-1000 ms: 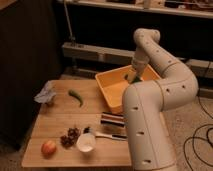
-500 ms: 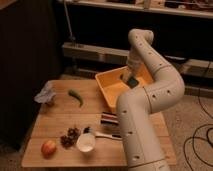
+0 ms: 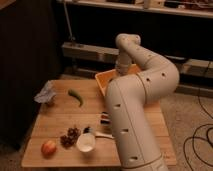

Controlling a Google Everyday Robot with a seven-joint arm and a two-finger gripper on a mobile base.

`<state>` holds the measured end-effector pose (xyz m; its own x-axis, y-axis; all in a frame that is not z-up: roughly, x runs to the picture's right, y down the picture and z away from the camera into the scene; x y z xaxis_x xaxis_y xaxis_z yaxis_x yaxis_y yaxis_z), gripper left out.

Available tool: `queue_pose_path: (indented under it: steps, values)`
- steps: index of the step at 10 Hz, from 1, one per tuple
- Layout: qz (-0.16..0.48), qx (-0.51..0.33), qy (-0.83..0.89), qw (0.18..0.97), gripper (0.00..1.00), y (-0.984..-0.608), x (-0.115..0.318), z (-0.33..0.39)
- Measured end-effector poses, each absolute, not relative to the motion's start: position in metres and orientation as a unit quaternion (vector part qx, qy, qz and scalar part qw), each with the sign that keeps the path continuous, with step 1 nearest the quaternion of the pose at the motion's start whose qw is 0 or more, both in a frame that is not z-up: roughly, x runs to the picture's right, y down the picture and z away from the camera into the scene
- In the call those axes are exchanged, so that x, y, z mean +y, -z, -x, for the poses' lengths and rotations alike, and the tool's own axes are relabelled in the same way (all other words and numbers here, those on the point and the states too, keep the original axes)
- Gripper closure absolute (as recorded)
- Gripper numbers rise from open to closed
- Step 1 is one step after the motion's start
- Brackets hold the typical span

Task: Wipe tray with sponge

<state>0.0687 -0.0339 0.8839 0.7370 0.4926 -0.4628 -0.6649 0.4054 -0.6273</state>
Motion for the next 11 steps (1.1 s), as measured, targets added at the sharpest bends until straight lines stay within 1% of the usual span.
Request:
queue_pose_path:
  steps: [2,4,6,9,11]
  values:
    - [0.428,0.099,-0.336,0.833,1.00,-0.880,-0.021,-0.049]
    - [0.431,0.095,-0.335,0.832,1.00,-0.871,-0.016,-0.049]
    - [0.430,0.095,-0.340,0.831,1.00,-0.858,-0.010,-0.074]
    - [0.426,0.094,-0.364,0.823,1.00,-0.833,-0.001,-0.132]
    - [0.421,0.092,-0.380,0.818,1.00,-0.826,-0.003,-0.155]
